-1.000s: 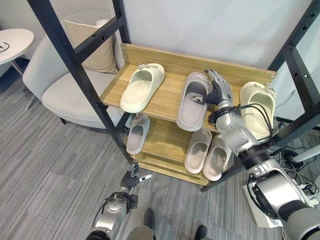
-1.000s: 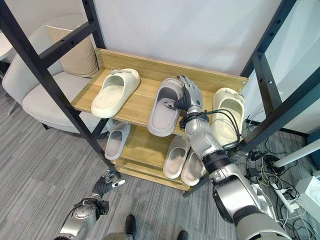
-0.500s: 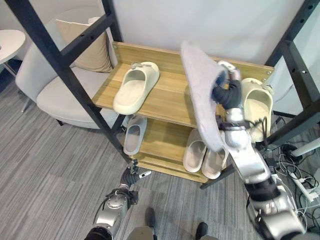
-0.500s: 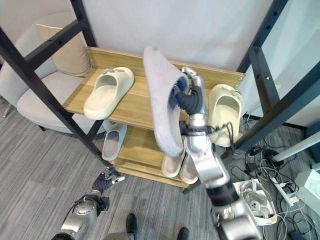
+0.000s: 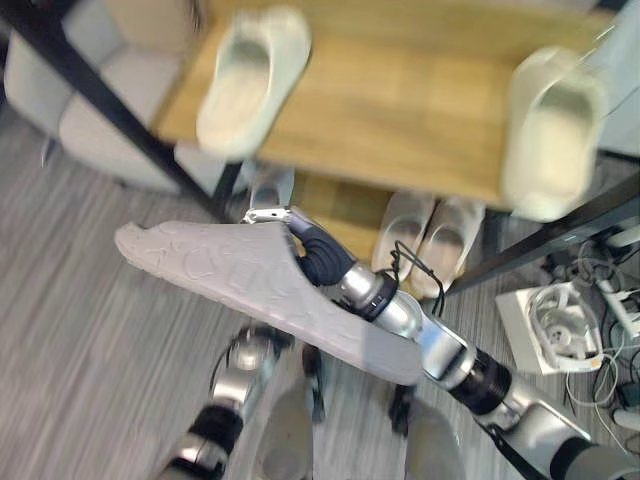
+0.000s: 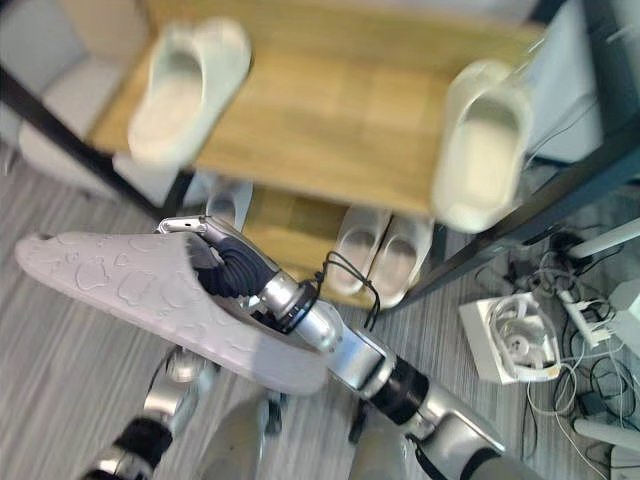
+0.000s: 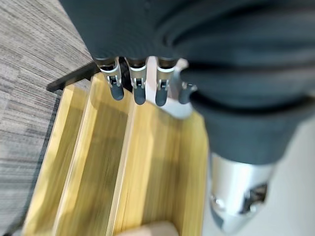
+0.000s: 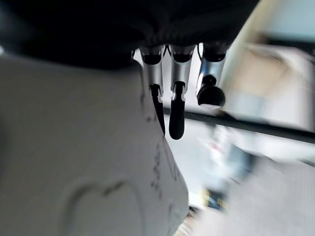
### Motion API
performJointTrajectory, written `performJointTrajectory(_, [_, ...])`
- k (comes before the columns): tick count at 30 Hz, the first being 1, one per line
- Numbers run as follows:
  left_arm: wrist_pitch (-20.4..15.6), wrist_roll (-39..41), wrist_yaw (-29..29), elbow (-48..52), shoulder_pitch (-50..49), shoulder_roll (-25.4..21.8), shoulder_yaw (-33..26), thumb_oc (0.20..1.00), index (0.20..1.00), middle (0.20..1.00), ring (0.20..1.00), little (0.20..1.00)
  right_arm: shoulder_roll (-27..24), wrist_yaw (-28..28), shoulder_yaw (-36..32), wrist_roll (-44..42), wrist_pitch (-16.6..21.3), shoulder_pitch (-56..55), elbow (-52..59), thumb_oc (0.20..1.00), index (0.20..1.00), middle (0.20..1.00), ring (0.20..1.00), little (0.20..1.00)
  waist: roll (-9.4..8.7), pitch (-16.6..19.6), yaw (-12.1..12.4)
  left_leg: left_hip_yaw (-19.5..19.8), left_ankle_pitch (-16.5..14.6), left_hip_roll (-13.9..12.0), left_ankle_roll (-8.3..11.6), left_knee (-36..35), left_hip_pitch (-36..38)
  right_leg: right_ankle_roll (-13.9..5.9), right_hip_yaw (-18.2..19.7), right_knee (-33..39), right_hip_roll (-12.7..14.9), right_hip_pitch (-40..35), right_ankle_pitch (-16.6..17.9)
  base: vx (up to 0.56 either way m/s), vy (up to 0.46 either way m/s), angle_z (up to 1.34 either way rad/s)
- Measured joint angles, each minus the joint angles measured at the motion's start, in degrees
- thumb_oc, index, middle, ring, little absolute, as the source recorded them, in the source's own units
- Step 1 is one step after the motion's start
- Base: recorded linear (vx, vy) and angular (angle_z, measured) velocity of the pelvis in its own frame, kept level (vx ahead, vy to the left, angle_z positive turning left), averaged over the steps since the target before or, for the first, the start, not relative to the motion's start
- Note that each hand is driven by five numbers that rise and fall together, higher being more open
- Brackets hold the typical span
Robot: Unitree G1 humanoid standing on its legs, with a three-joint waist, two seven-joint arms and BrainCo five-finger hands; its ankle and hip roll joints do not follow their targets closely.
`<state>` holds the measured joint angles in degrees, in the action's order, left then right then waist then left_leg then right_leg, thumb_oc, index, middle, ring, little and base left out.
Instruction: Arrange the slippers neatly on the shoe rack.
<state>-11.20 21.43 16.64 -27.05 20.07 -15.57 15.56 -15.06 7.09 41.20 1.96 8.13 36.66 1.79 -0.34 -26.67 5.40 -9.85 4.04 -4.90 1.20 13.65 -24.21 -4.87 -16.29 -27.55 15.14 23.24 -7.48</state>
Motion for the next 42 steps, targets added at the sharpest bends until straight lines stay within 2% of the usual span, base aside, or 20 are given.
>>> performJointTrajectory(1, [0.0, 0.0, 0.8, 0.0, 0.1, -0.7, 0.0, 1.0, 1.0, 1.0, 1.0, 1.0, -0.5, 1.1, 0.0, 2.6, -0.1, 0.0, -1.7, 0.2, 0.2, 0.2, 0.2, 0.2, 0.12, -0.5, 0.0, 0.4, -0.4, 0.1, 0.0, 1.4, -1.7, 0.48, 0.1, -2.4, 0.6, 1.8, -1.1, -0.21, 0.0, 0.22])
performJointTrajectory(2, [-0.4, 0.0, 2.8, 0.3, 0.4, -1.1, 0.2, 1.0, 1.0, 1.0, 1.0, 1.0, -0.6, 4.7, -0.6, 8.3, -0.2, 0.8, -7.4, 0.2, 0.2, 0.2, 0.2, 0.2, 0.67, -0.7, -0.1, 1.4, -0.8, 0.6, -0.1, 4.1, -4.9, 0.17, 0.2, -6.3, 1.3, 4.8, -2.1, -0.08, -0.024, 0.34])
performJointTrajectory(3, [-0.6, 0.0, 4.2, 0.7, 1.2, -1.7, 0.3, 1.0, 1.0, 1.0, 1.0, 1.0, 0.2, 7.4, -1.5, 11.6, -1.4, 2.4, -12.0, 0.2, 0.2, 0.2, 0.2, 0.2, 0.79, -1.0, -0.5, 2.3, -1.1, 0.5, -0.13, 5.7, -6.5, 0.89, 0.1, -8.0, 1.9, 6.0, -3.4, 0.01, -0.029, 0.4])
performJointTrajectory(4, [-0.9, 0.0, 5.1, 1.6, 2.5, -1.5, 0.3, 1.0, 1.0, 1.0, 1.0, 1.0, 0.0, 10.0, -2.7, 14.4, -3.9, 3.7, -15.6, 0.2, 0.2, 0.2, 0.2, 0.2, 0.79, -1.0, 0.0, 2.9, -1.1, 0.7, -0.08, 6.2, -8.2, 1.27, 0.0, -9.4, 2.5, 7.8, -4.0, 0.01, -0.034, 0.37])
performJointTrajectory(6, [-1.0, 0.0, 6.5, 1.7, 3.9, -1.4, 0.6, 1.0, 1.0, 1.0, 1.0, 1.0, -1.3, 13.8, -5.7, 17.7, -5.5, 4.6, -17.7, 0.2, 0.2, 0.2, 0.2, 0.2, 0.75, -1.1, 0.3, 3.4, -1.1, 0.6, -0.14, 6.0, -9.8, 1.52, -0.3, -10.1, 2.1, 9.1, -4.2, -0.07, -0.013, 0.29])
performJointTrajectory(7, [-1.0, 0.0, 7.3, 1.6, 4.8, -1.3, 1.0, 1.0, 1.0, 1.0, 1.0, 1.0, -1.4, 16.5, -6.8, 20.5, -5.4, 6.7, -21.5, 0.2, 0.2, 0.2, 0.2, 0.2, 0.72, -1.1, 0.3, 3.7, -1.0, 0.6, -0.16, 7.0, -10.5, 1.33, -0.5, -11.4, 2.2, 9.7, -4.4, -0.02, -0.009, 0.24])
performJointTrajectory(8, [-1.3, 0.0, 7.9, 1.7, 6.1, -1.2, 1.9, 1.0, 1.0, 1.0, 1.0, 1.0, -1.4, 18.7, -8.4, 22.3, -6.5, 9.9, -27.3, 0.2, 0.2, 0.2, 0.2, 0.2, 0.79, -1.1, 0.5, 4.6, -1.1, 0.7, -0.15, 8.9, -11.8, 2.05, -0.7, -13.1, 2.6, 10.5, -5.6, -0.01, -0.002, 0.23])
performJointTrajectory(9, [-2.1, -0.1, 8.1, 1.7, 8.2, -1.0, 3.1, 1.0, 1.0, 1.0, 1.0, 1.0, -1.8, 21.4, -11.6, 23.2, -8.7, 13.1, -31.9, 0.2, 0.2, 0.2, 0.2, 0.2, 0.79, -1.1, 0.9, 5.1, -1.1, 0.7, -0.12, 10.1, -13.4, 2.3, -1.0, -14.5, 3.1, 11.7, -6.3, 0.01, -0.004, 0.25])
performJointTrajectory(12, [-2.5, -0.1, 8.1, 2.1, 11.2, -1.0, 6.1, 1.0, 1.0, 1.0, 1.0, 1.0, -4.3, 29.2, -18.7, 23.8, -11.3, 19.6, -39.1, 0.2, 0.2, 0.2, 0.2, 0.2, 0.78, -1.2, 1.6, 6.4, -1.0, 1.0, -0.09, 11.1, -16.2, 2.59, -2.2, -15.7, 3.3, 13.5, -6.7, 0.05, 0.008, 0.2])
performJointTrajectory(15, [-2.5, -0.1, 7.8, 3.7, 11.0, -1.5, 7.7, 1.0, 1.0, 1.0, 1.0, 1.0, -5.6, 33.4, -19.9, 22.5, -12.4, 24.5, -43.3, 0.2, 0.2, 0.2, 0.2, 0.2, 0.81, -1.2, 2.2, 7.3, -0.6, 1.2, -0.04, 11.1, -17.1, 2.8, -3.2, -16.0, 3.6, 13.7, -6.6, 0.05, 0.015, 0.16])
performJointTrajectory(16, [-2.6, -0.1, 7.5, 4.6, 11.1, -1.9, 8.6, 1.0, 1.0, 1.0, 1.0, 1.0, -6.1, 34.6, -20.1, 21.1, -12.5, 26.4, -44.0, 0.2, 0.2, 0.2, 0.2, 0.2, 0.83, -1.2, 2.4, 7.9, -0.2, 1.3, 0.59, 11.3, -17.7, 3.06, -4.0, -16.0, 3.8, 13.8, -6.7, 0.05, 0.022, 0.26])
performJointTrajectory(21, [-2.5, -0.2, 5.9, 4.7, 12.0, -1.9, 9.7, 1.0, 1.0, 1.0, 1.0, 1.0, -6.2, 36.6, -21.4, 16.9, -12.5, 30.0, -47.6, 0.2, 0.2, 0.2, 0.2, 0.2, 0.92, -1.1, 4.4, 9.4, -0.1, 2.2, 0.75, 11.2, -19.2, 3.44, -5.9, -16.1, 4.3, 13.8, -7.4, 0.06, 0.023, 0.18])
performJointTrajectory(30, [-2.4, -0.2, 5.4, 8.9, 11.6, -4.7, 11.5, 1.0, 1.0, 1.0, 1.0, 1.0, -6.4, 36.1, -15.0, 15.9, -13.6, 33.0, -57.4, 0.2, 0.2, 0.2, 0.2, 0.2, 1.0, -1.0, 6.3, 11.3, 1.1, 4.3, 0.44, 8.4, -19.7, 2.68, -7.6, -15.8, 6.2, 14.1, -7.8, 0.05, 0.01, 0.16])
performJointTrajectory(32, [-2.5, -0.2, 4.5, 10.4, 10.3, -5.4, 11.7, 1.0, 1.0, 1.0, 1.0, 1.0, -7.3, 35.6, -14.1, 16.0, -13.8, 34.6, -62.5, 0.2, 0.2, 0.2, 0.2, 0.2, 1.04, -1.0, 7.4, 11.5, 1.2, 4.5, 0.55, 7.4, -19.7, 2.59, -7.9, -15.7, 6.3, 14.2, -8.0, 0.06, 0.003, 0.08])
performJointTrajectory(35, [-2.4, -0.1, 3.7, 11.3, 8.8, -6.1, 12.1, 1.0, 1.0, 1.0, 1.0, 1.0, -10.4, 35.3, -12.6, 16.0, -14.9, 35.1, -64.5, 0.2, 0.2, 0.2, 0.2, 0.2, 1.39, -0.8, 8.3, 12.4, 2.6, 4.9, 0.27, 6.2, -19.7, 2.5, -9.0, -15.0, 6.4, 13.9, -8.0, 0.05, -0.002, 0.15])
performJointTrajectory(38, [-2.4, -0.1, 3.2, 12.1, 7.9, -7.5, 12.7, 1.0, 1.0, 1.0, 1.0, 1.0, -11.6, 35.1, -12.6, 16.0, -15.2, 36.3, -67.5, 0.2, 0.2, 0.2, 0.2, 0.2, 1.41, -0.8, 9.2, 12.5, 3.1, 5.1, 0.85, 5.5, -19.7, 2.37, -9.3, -14.9, 6.4, 13.9, -8.0, 0.04, -0.012, 0.06])
performJointTrajectory(39, [-2.4, -0.1, 3.1, 12.8, 7.4, -7.8, 12.8, 1.0, 1.0, 1.0, 1.0, 1.0, -11.8, 35.1, -12.5, 16.0, -15.6, 36.9, -68.5, 0.799, 0.799, 0.799, 0.799, 0.799, 1.42, -0.8, 9.2, 12.5, 3.2, 5.1, 0.89, 5.3, -19.7, 2.37, -9.5, -14.8, 6.4, 13.8, -8.0, 0.05, 0.001, 0.04])
performJointTrajectory(40, [-2.4, -0.1, 3.0, 12.9, 7.3, -7.9, 13.2, 1.0, 1.0, 1.0, 1.0, 1.0, -11.9, 35.0, -12.5, 16.0, -16.3, 37.3, -69.2, 1.0, 1.0, 1.0, 1.0, 1.0, 1.42, -0.8, 9.2, 12.5, 3.2, 5.1, 0.93, 5.3, -19.7, 2.36, -9.6, -14.8, 6.4, 13.8, -8.1, 0.05, 0.011, 0.02])
performJointTrajectory(42, [-2.4, -0.1, 2.2, 12.9, 7.1, -7.9, 13.7, 1.0, 1.0, 1.0, 1.0, 1.0, -11.8, 34.5, -11.7, 16.2, -17.0, 38.2, -71.3, 1.0, 1.0, 1.0, 1.0, 1.0, 1.5, -0.8, 9.2, 12.5, 3.2, 5.1, 0.93, 5.1, -19.6, 2.35, -9.6, -14.2, 6.4, 13.7, -8.1, 0.02, 0.007, 0.0])
